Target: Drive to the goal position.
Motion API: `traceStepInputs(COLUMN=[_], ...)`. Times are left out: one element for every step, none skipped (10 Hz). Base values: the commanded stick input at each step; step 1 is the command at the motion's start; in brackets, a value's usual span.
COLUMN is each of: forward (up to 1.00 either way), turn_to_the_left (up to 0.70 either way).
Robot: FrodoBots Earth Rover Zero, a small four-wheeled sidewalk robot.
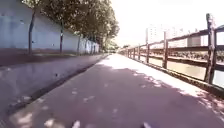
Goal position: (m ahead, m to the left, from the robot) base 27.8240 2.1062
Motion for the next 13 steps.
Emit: traceStepInputs(forward=[0.85, 0.85, 0.85, 0.85, 0.85, 0.85, 0.85, 0.85, 0.85, 0.85, 0.85, 0.85, 0.85], turn_to_the_left=[0.0, 0.0, 0.0, 0.0, 0.0, 0.0, 0.0, 0.0, 0.0, 0.0, 0.0, 0.0, 0.0])
